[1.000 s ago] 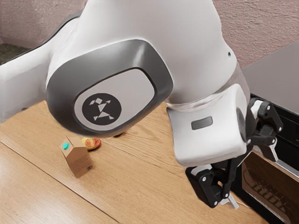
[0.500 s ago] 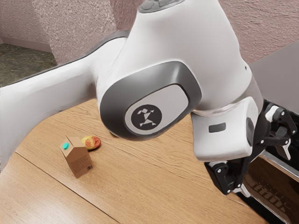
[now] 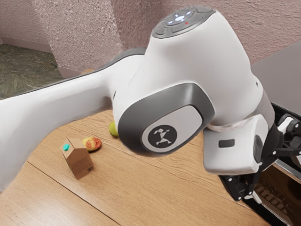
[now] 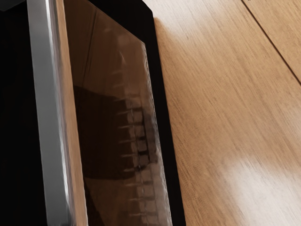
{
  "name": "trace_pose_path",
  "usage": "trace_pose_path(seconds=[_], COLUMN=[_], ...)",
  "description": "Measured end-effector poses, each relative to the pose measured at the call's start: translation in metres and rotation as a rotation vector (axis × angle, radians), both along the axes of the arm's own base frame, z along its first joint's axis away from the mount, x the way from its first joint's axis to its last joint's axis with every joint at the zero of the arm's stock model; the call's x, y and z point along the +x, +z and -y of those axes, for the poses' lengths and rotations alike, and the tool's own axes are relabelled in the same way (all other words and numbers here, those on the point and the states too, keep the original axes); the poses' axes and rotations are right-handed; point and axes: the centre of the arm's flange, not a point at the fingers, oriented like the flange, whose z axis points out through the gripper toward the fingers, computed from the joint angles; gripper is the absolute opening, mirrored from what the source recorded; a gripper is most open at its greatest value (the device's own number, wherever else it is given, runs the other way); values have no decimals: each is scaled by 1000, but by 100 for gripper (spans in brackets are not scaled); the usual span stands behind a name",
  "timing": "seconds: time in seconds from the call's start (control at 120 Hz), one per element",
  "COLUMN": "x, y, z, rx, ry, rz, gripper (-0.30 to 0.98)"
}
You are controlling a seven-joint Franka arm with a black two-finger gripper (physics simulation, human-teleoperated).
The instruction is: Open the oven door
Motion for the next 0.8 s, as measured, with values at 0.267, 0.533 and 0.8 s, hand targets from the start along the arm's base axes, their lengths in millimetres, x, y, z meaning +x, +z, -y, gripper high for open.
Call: trace_pose_path(seconds=[0.267,0.533,0.8], x=[-41,-34,86], y=[-29,241,44], z=[-30,-349,-446], rx=[165,-4,-76], ry=[72,1034,1460], rz=[42,106,-465], gripper=[68,68,68])
